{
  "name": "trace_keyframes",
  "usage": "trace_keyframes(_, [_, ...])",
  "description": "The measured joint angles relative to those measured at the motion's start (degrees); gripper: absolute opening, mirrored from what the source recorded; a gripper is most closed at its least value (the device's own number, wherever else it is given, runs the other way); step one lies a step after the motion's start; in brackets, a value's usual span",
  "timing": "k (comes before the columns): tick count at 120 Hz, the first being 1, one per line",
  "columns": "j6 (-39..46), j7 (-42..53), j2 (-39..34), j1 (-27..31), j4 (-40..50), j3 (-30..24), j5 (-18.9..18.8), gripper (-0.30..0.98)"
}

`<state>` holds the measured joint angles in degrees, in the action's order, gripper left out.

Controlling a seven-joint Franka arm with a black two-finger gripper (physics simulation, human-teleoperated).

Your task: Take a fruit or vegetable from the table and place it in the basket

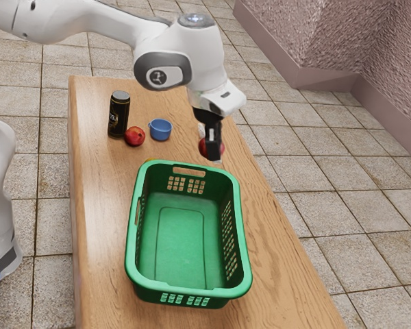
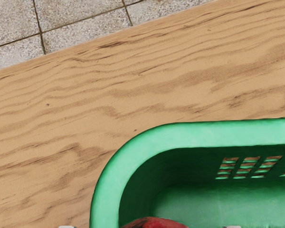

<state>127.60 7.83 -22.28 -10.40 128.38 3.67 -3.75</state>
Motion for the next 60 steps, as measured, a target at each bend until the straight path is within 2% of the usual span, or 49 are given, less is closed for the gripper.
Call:
trace_keyframes(17, [-1.4, 0.2, 0.9, -1.6, -1.6, -4.7, 0.3, 0.33])
trace_keyframes(40, [-2.0, 0.4, 1.6, -5.5, -2.2, -5.7, 0.8, 0.33])
trace_keyframes(49, [-2.1, 0.6, 1.5, -6.4, -2.2, -5.6, 1.1, 0.48])
trace_keyframes(60, [-2.2, 0.9, 1.2, -6.7, -2.0, -5.6, 1.2, 0.58])
